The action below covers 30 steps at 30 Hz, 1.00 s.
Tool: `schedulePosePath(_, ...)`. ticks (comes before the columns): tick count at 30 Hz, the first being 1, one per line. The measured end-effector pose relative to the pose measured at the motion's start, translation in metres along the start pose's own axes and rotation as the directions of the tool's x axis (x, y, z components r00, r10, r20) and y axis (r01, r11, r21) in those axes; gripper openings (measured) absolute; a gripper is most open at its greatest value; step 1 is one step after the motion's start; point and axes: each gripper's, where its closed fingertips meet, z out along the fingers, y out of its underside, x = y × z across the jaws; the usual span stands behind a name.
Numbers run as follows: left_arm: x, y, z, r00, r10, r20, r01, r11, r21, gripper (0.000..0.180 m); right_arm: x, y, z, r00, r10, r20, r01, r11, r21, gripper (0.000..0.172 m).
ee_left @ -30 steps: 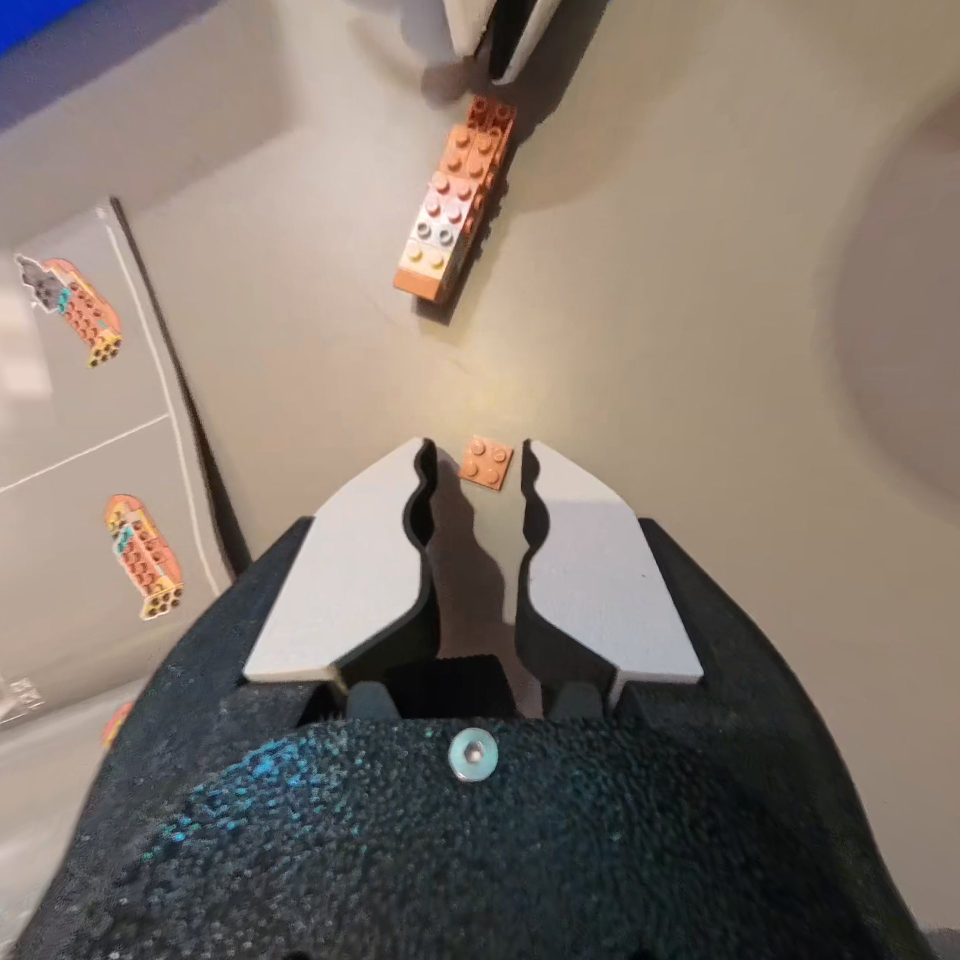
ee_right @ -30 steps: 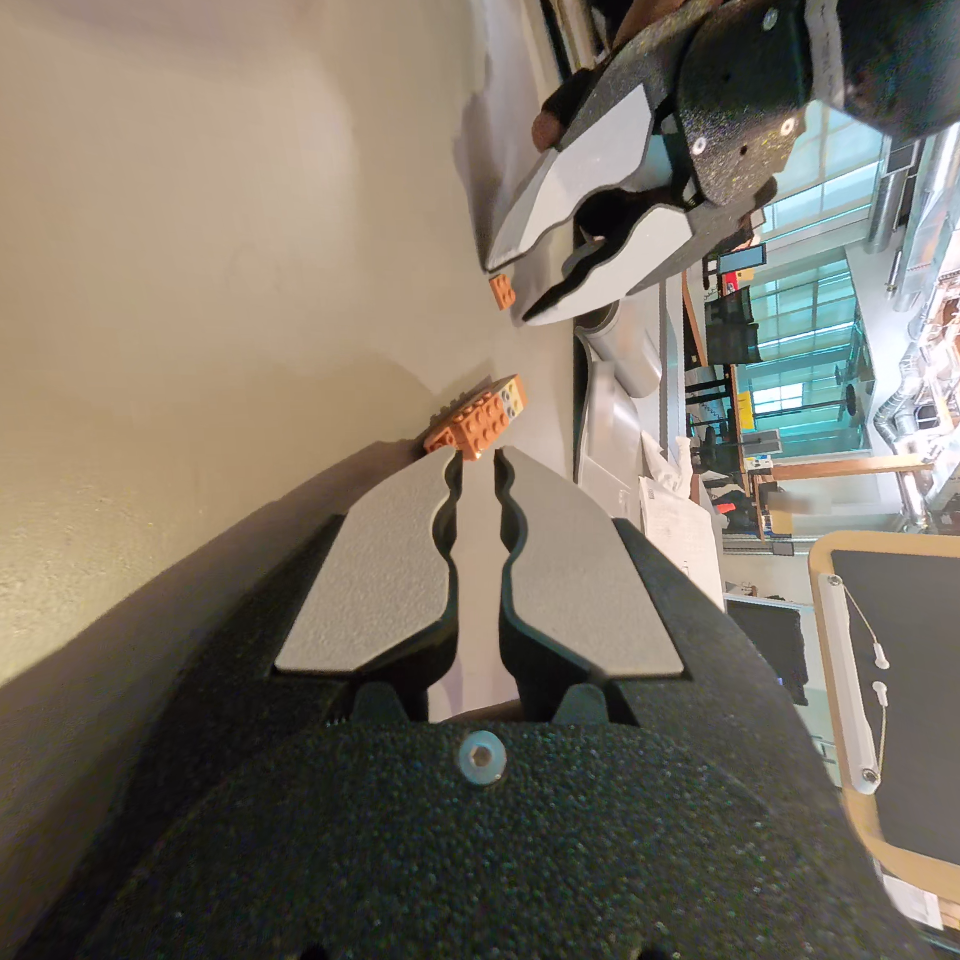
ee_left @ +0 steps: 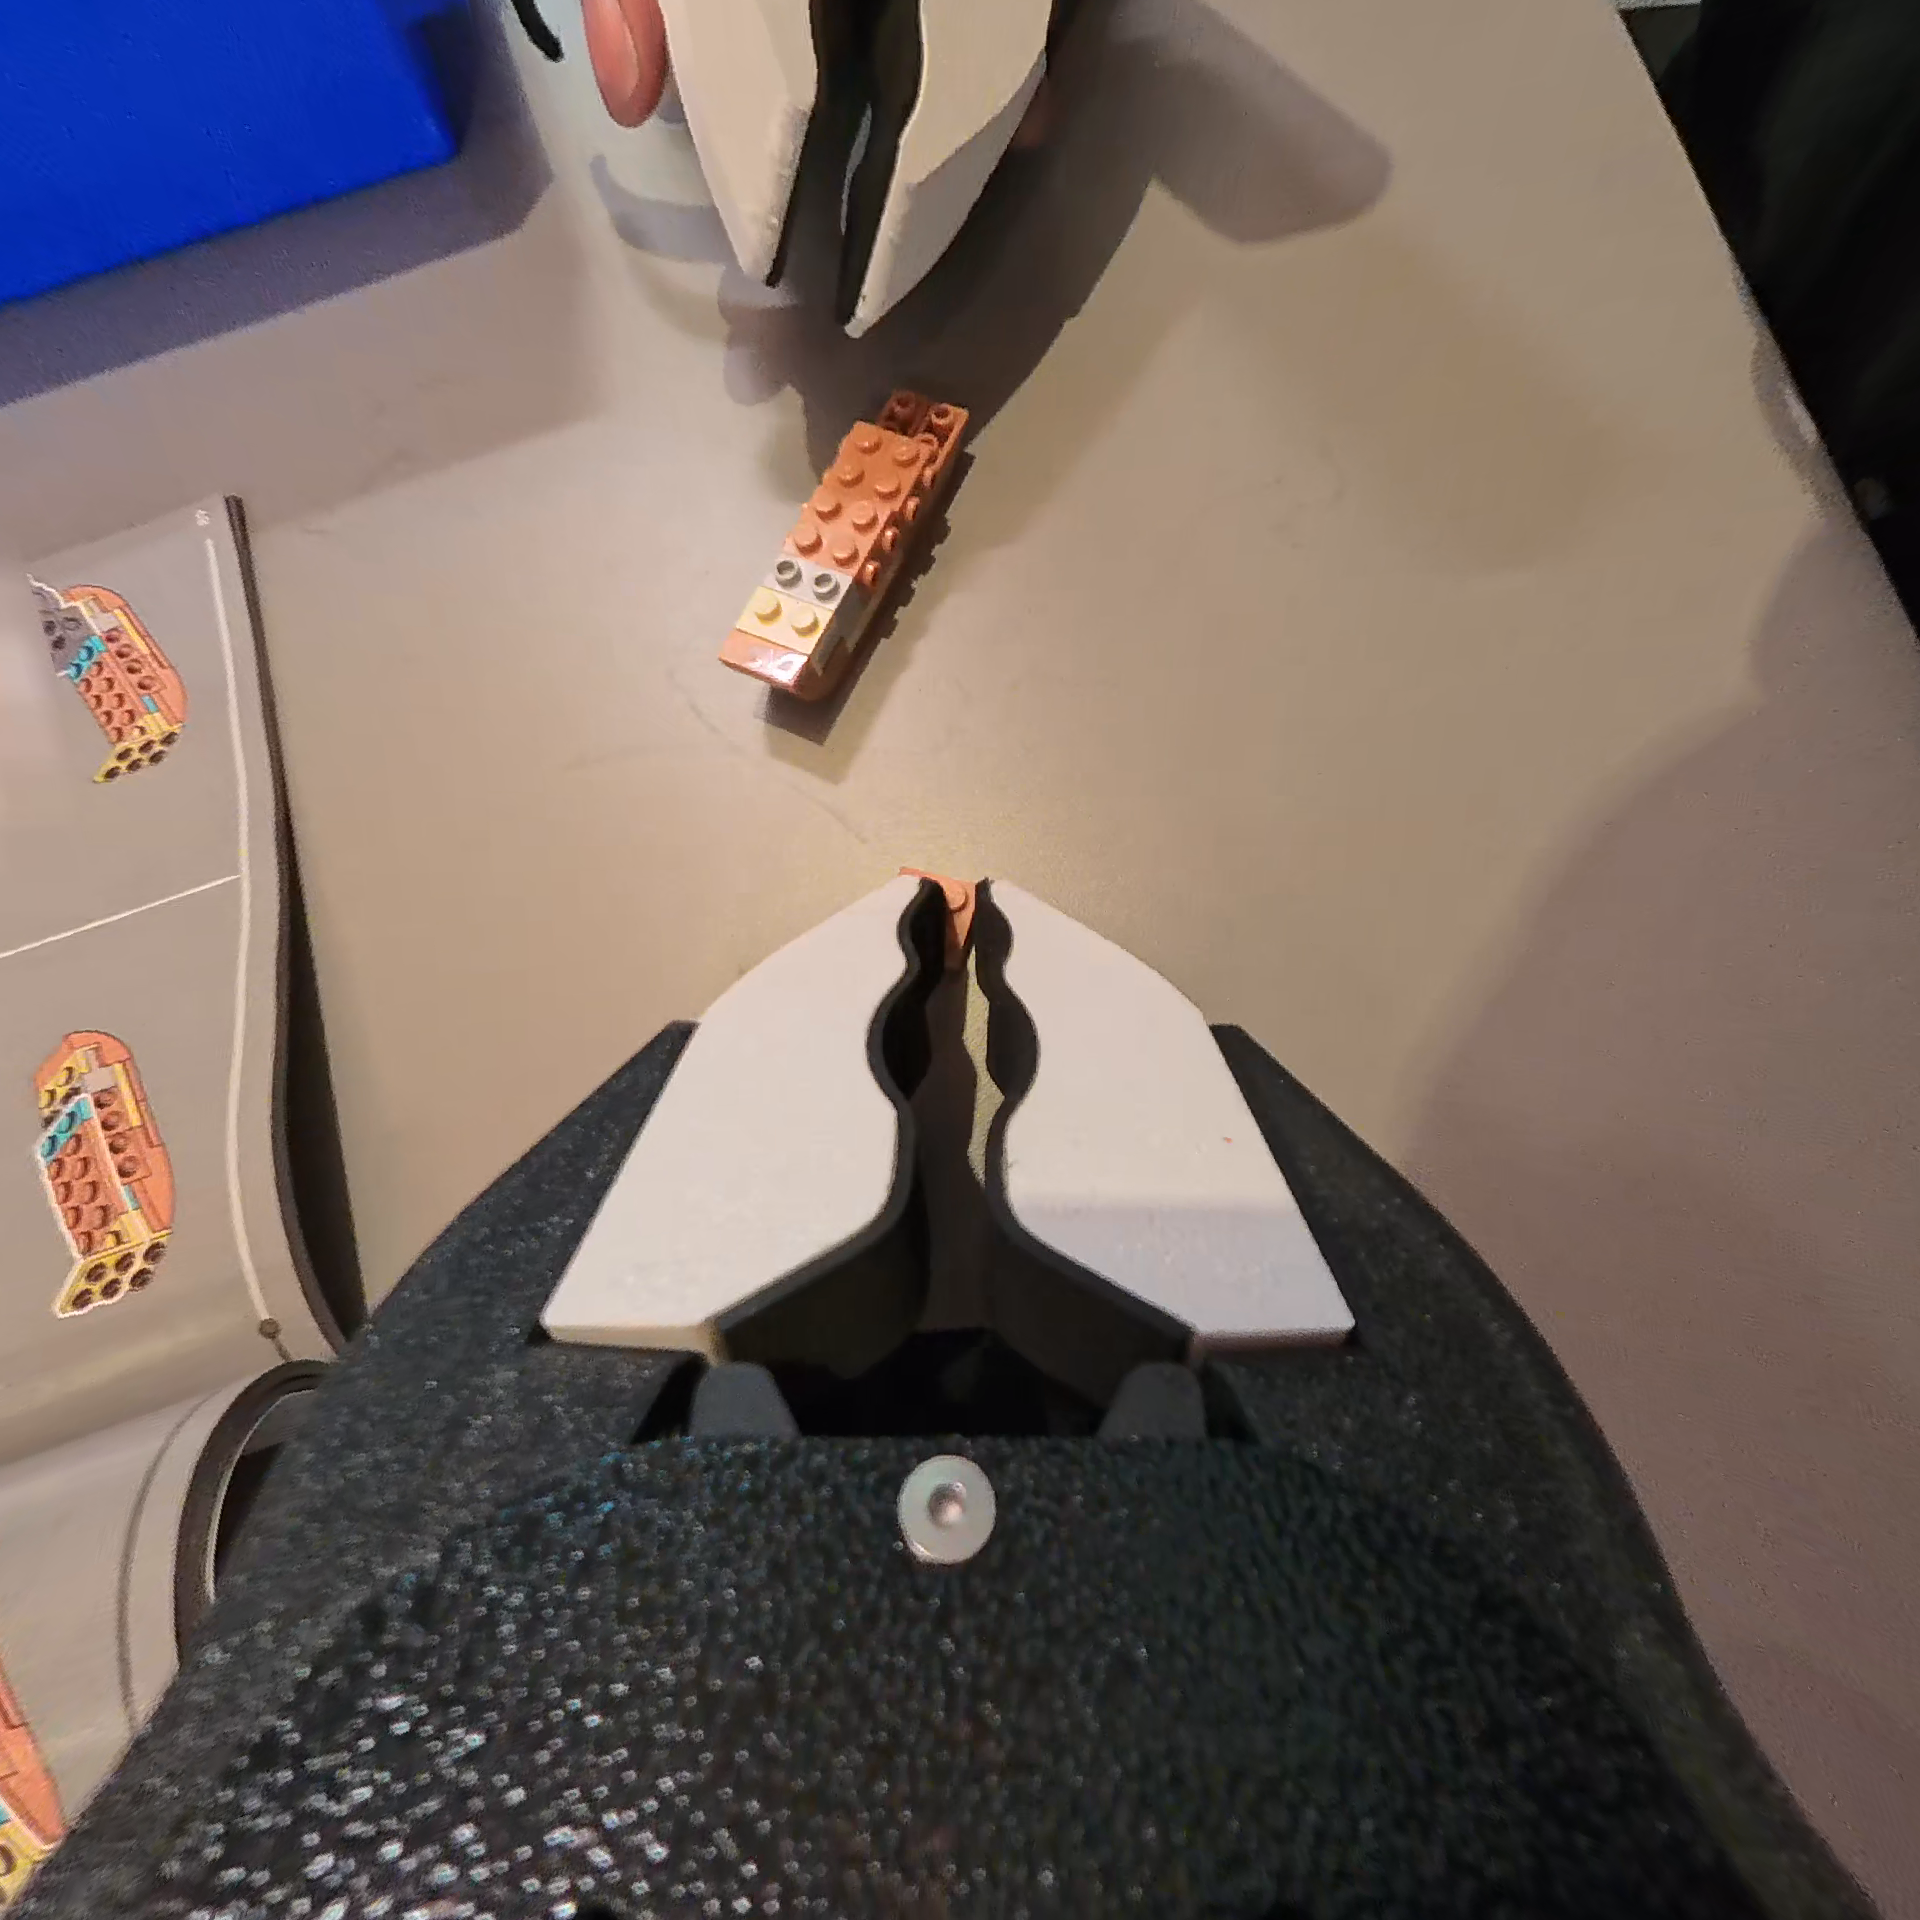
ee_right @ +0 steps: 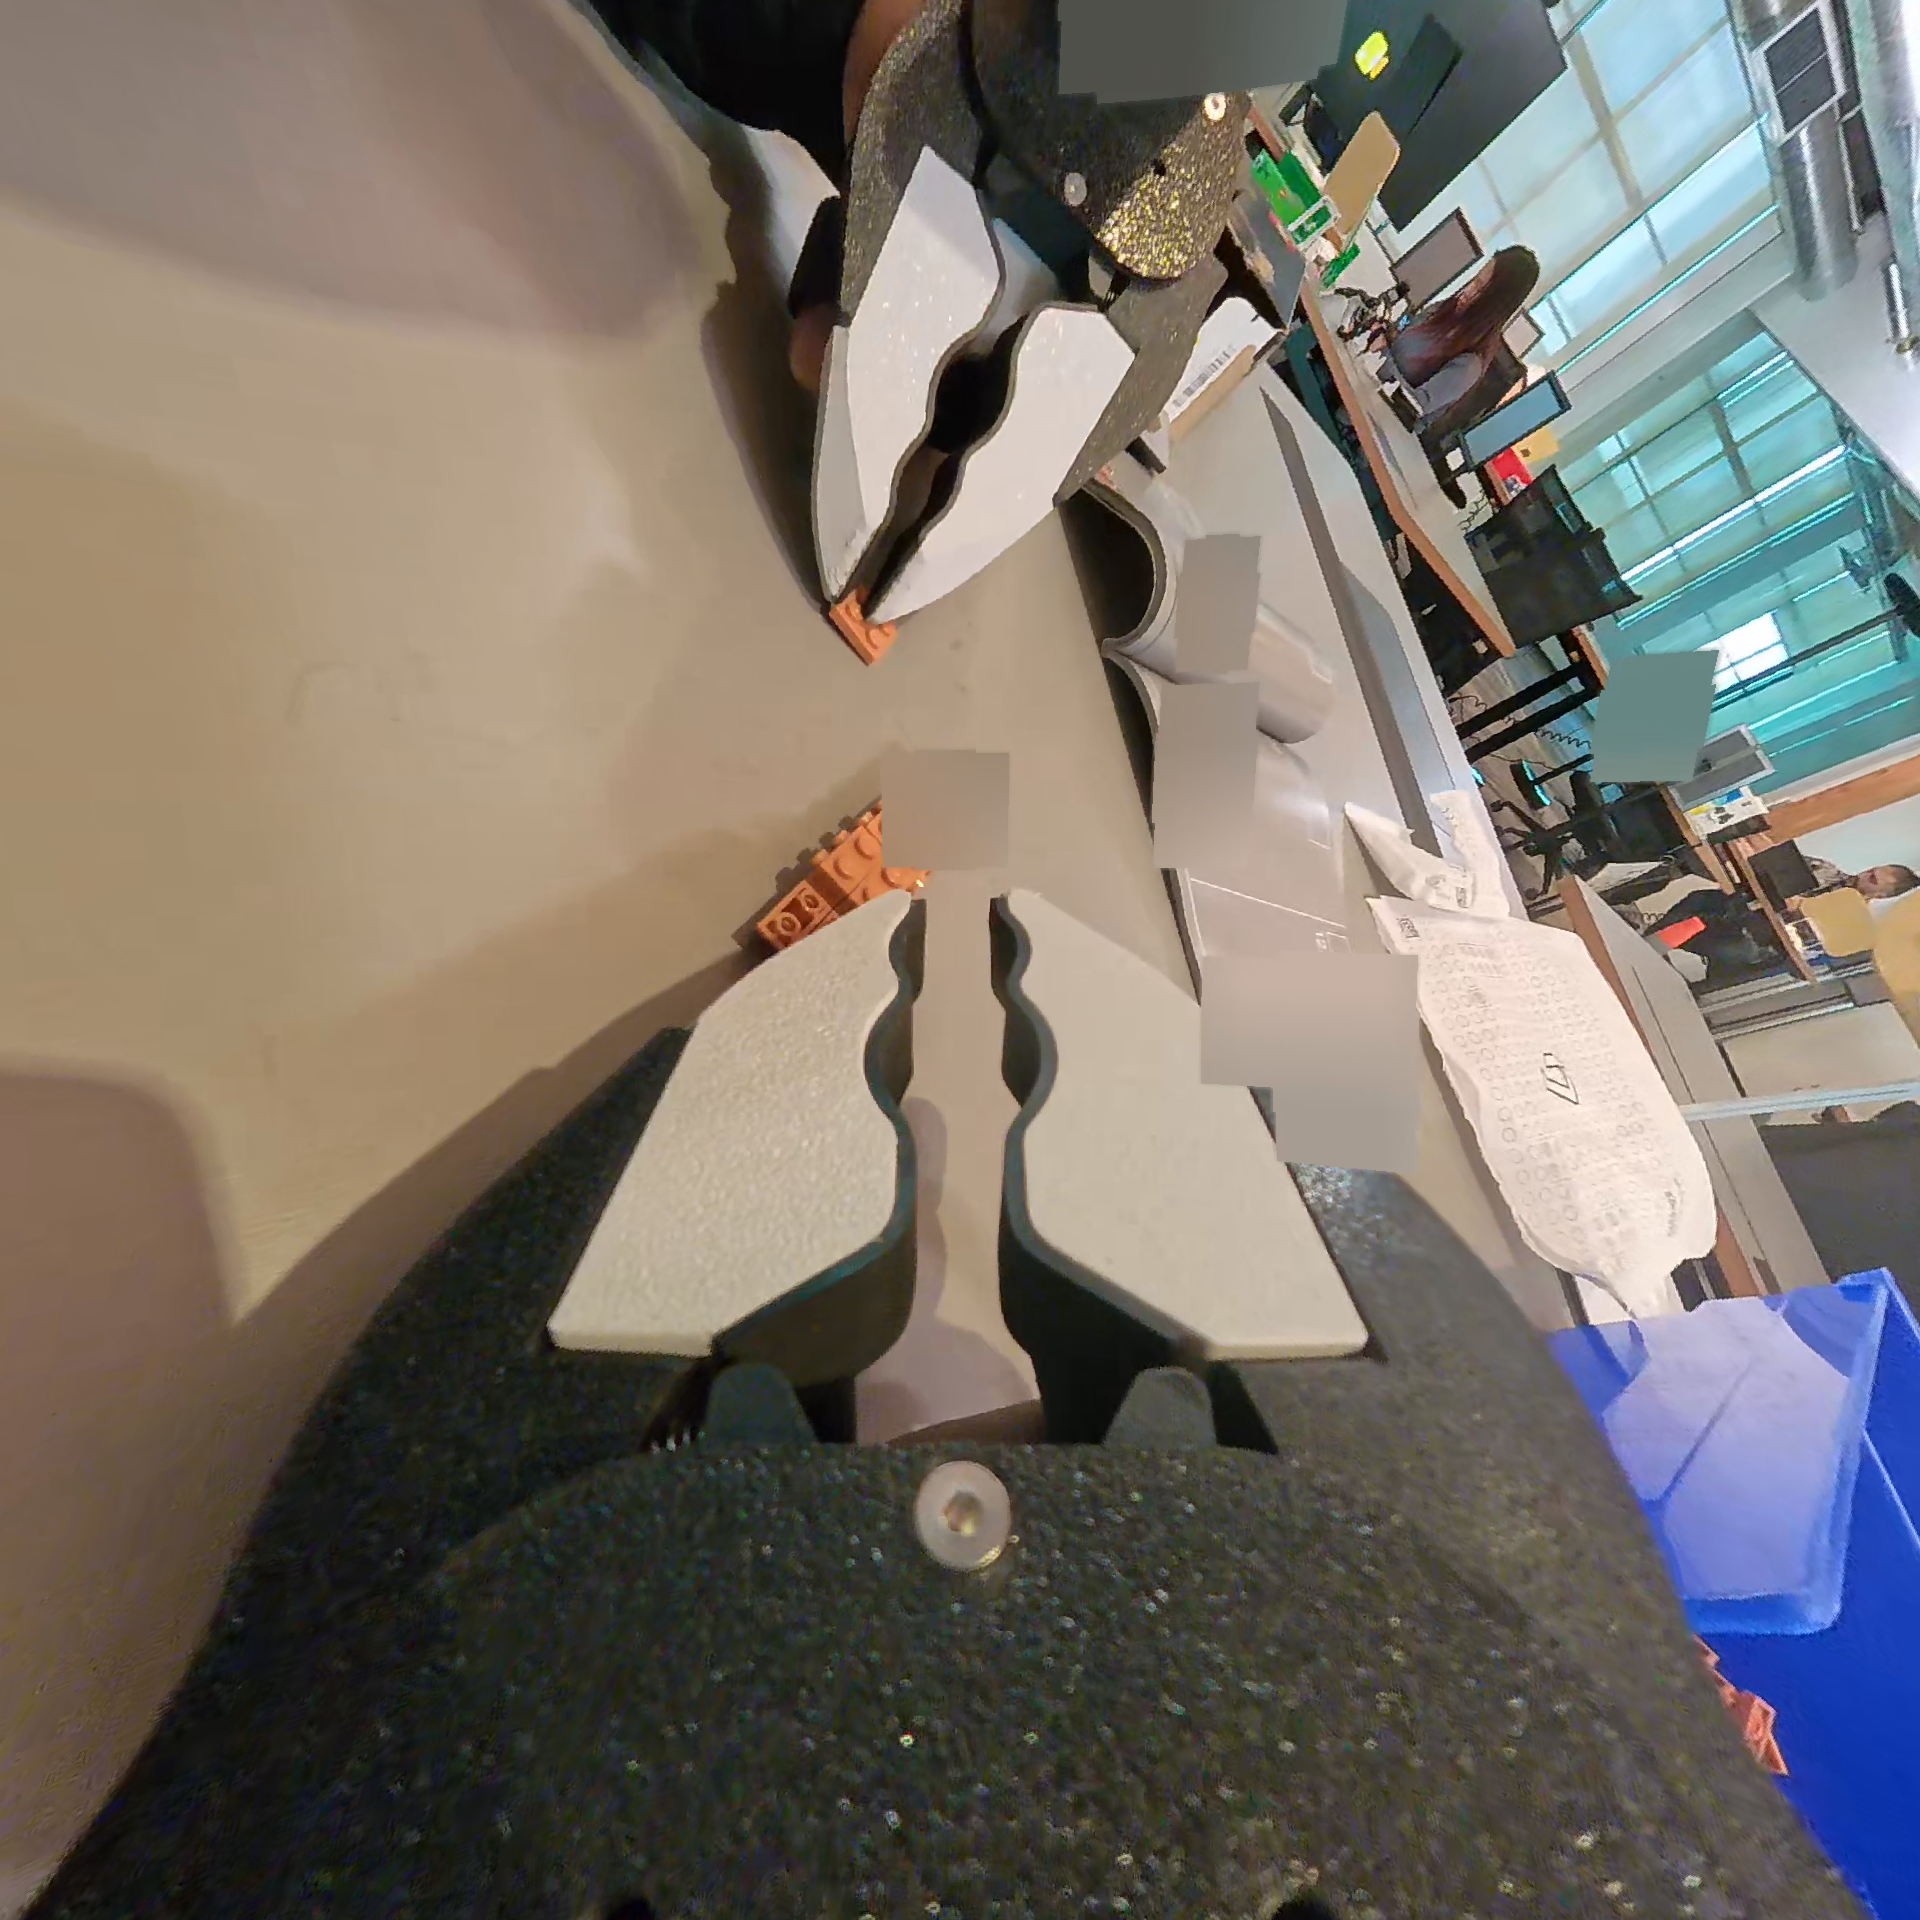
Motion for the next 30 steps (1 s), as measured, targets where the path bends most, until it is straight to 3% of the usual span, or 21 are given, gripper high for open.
schedulePosePath(17, -0.001, -0.002, 0.001, 1.0, 0.015, 0.017, -0.015, 1.0, 0.007, 0.006, -0.002, 0.002, 0.002, 1.0, -0.023, -0.003, 0.023, 1.0, -0.019, 0.011)
schedulePosePath(23, -0.004, -0.024, -0.005, 0.998, -0.051, 0.021, 0.048, 0.988, 0.144, 0.005, 0.0, 0.002, 0.002, 1.0, -0.011, -0.016, 0.01, 1.0, -0.026, 0.011)
schedulePosePath(30, -0.006, -0.03, -0.006, 0.998, -0.027, 0.059, 0.018, 0.988, 0.154, 0.005, 0.002, -0.004, 0.002, 0.999, -0.013, -0.035, 0.011, 0.999, -0.044, 0.011)
